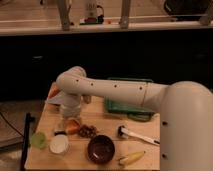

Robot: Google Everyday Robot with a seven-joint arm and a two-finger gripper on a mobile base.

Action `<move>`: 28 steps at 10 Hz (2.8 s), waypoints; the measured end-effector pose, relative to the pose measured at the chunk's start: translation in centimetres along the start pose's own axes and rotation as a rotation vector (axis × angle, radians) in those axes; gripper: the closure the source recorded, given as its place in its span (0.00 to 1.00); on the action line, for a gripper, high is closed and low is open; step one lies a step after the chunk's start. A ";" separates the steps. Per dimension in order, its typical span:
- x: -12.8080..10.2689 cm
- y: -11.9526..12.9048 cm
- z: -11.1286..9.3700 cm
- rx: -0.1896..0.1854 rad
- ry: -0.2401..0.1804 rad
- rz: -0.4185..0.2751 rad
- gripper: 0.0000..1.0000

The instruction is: Place apple in paper cup

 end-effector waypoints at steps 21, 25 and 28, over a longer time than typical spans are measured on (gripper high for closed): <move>-1.3 -7.1 1.8 -0.051 -0.004 -0.173 0.81; -1.2 -7.1 1.7 -0.053 -0.012 -0.176 0.39; -1.2 -7.1 1.7 -0.054 -0.013 -0.172 0.20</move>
